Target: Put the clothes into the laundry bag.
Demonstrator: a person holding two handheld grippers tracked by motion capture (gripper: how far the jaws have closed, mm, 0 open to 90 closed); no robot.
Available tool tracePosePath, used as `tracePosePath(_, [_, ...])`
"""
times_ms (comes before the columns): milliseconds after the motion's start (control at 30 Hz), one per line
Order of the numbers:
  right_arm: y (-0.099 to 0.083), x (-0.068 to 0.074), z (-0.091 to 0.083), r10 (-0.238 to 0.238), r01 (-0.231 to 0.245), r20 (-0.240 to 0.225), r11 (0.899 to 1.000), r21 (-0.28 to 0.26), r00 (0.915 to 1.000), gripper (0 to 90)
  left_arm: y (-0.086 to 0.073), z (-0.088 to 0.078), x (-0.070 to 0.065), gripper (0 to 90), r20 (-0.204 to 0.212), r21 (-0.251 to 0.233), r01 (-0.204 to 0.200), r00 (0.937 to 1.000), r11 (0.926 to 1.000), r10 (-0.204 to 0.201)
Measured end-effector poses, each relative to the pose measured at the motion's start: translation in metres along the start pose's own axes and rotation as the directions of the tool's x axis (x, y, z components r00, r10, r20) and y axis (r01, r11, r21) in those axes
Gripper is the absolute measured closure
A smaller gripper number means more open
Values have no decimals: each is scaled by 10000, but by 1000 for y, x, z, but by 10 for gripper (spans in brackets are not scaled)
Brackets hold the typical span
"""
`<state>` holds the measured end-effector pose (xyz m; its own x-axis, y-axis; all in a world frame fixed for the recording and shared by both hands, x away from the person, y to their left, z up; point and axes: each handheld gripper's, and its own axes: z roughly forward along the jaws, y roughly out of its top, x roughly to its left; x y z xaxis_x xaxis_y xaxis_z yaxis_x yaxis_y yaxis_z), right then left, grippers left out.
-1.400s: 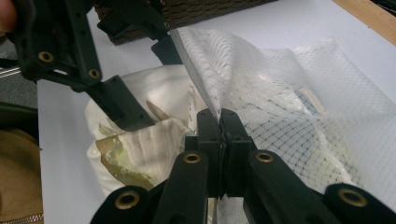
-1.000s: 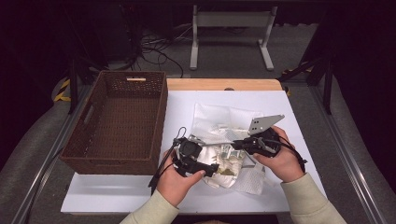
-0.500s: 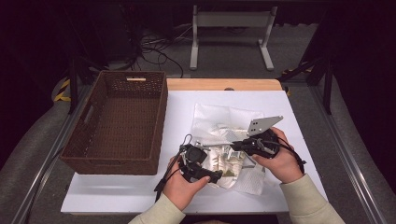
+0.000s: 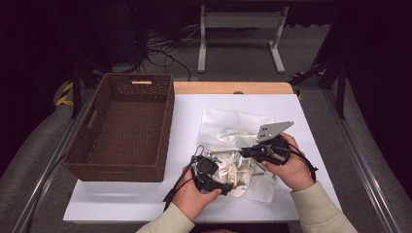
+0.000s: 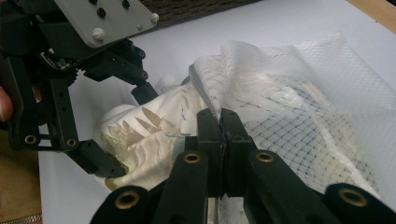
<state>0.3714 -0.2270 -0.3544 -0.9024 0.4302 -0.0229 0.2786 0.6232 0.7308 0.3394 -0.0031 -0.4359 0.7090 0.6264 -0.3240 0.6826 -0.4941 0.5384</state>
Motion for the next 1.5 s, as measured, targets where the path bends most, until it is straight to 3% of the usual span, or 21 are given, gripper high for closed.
tracePosePath(100, [0,0,0,-2,2,-7,10000,2,10000,884,-3,1,-2,212,-105,-98,-157,9998,9998,156])
tracePosePath(233, [1,0,1,-1,1,-11,10000,1,10000,884,-4,2,-5,348,-286,-129,-579,9979,9982,575])
tracePosePath(400, [1,1,1,-23,23,-1,10000,-19,10000,884,-5,2,-8,454,-366,-134,-775,9964,9969,769])
tracePosePath(567, [1,0,1,-9,9,-10,10000,-33,10000,884,-4,1,-14,544,-625,-147,-1332,9893,9910,1321])
tracePosePath(833, [1,0,0,-33,33,16,10000,-72,10000,885,-3,-2,-16,585,-696,-268,-1571,9855,9872,1549])
tracePosePath(1167, [1,1,-3,-98,99,86,9999,-130,9999,885,8,-13,-19,596,-679,-873,-1660,9847,9822,1604])
tracePosePath(1267, [1,1,-5,-85,86,90,9998,-156,9999,885,13,-14,-21,595,-887,-876,-1752,9819,9806,1675])
tracePosePath(1500, [2,2,-8,-142,143,50,9995,-274,9999,885,28,-14,-20,595,-1487,-1140,-2152,9690,9699,1976])
